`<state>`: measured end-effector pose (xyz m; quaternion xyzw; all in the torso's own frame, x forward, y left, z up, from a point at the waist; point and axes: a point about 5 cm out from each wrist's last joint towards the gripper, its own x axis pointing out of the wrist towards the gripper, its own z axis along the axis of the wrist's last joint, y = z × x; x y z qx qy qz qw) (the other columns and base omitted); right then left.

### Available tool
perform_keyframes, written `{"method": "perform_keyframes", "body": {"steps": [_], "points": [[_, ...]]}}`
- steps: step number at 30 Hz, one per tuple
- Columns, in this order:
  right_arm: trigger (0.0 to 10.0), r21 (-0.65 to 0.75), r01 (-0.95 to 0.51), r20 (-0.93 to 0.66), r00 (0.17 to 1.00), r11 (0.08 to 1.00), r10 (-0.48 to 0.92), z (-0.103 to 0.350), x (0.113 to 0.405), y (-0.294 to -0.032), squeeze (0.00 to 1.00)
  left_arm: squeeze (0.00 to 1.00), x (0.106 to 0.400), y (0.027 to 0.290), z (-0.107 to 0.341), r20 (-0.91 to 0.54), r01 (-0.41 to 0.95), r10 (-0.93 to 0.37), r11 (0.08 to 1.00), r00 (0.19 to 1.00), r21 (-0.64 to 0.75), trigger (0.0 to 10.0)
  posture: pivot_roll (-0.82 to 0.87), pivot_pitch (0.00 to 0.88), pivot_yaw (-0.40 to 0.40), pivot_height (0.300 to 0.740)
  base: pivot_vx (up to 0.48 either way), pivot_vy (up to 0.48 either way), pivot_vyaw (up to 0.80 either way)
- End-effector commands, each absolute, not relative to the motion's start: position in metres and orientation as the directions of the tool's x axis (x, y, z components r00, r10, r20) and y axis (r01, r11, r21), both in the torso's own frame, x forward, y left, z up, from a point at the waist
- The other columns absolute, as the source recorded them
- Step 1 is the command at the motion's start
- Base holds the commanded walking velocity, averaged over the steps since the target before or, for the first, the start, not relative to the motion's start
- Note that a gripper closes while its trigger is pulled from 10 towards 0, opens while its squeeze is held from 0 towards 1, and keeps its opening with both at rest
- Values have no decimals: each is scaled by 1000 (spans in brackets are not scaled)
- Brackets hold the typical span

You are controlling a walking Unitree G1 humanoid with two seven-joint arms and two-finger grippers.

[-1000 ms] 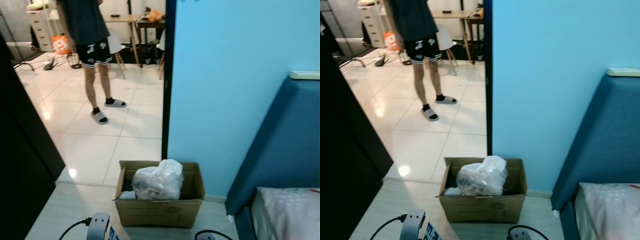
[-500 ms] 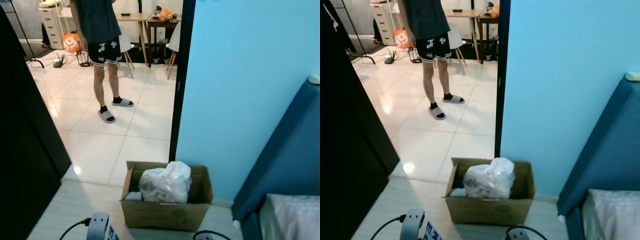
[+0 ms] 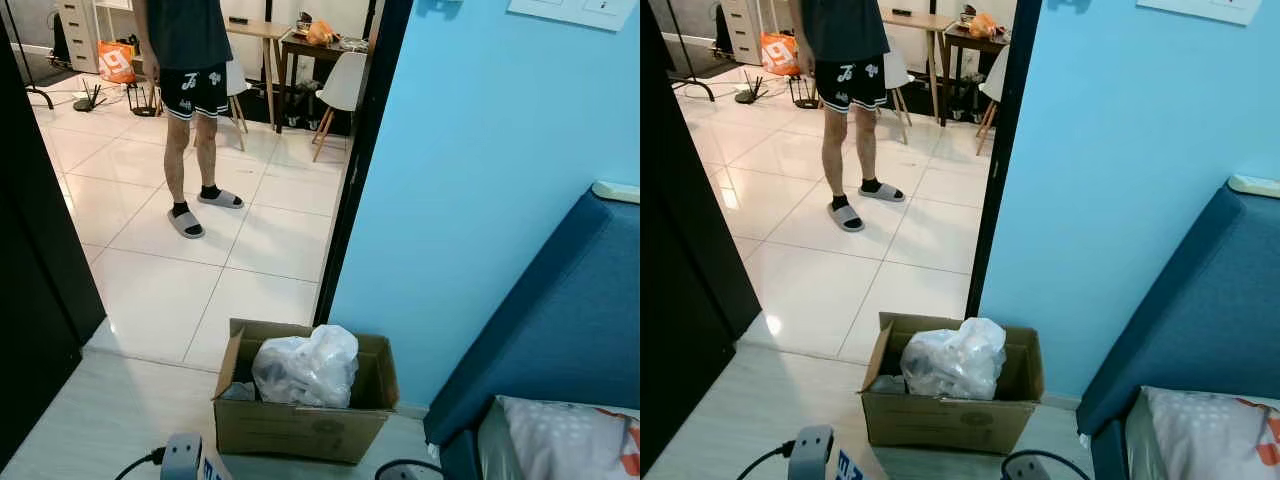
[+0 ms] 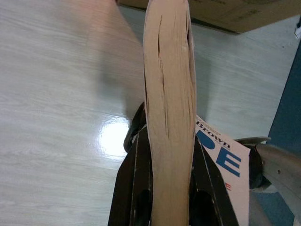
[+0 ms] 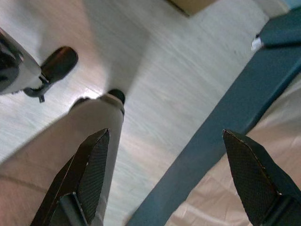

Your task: Clean up the room

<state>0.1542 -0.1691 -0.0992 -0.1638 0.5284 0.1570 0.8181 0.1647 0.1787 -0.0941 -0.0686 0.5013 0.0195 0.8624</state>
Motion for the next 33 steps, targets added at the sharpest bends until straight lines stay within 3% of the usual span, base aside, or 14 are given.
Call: {"method": "perform_keyframes", "body": {"steps": [1, 11, 33], "points": [[10000, -100, -421, -916, 394, 902, 82, -99, 155, -169, 0, 0, 164, 177, -95, -872, -92, -44, 991, 487, -101, 10000, 99, 0, -109, 740, 0, 0, 0], [10000, -65, -390, -919, 382, 919, 97, -103, 147, -158, 0, 0, 173, 181, -90, -868, -27, -43, 998, 495, -65, 10000, 72, 0, -64, 740, -206, 0, 0], [10000, -69, -363, -923, 376, 929, 79, -104, 142, -165, 0, 0, 175, 175, -90, -870, 24, -68, 998, 489, -64, 10000, 61, 0, -57, 740, -337, 0, 0]]}}
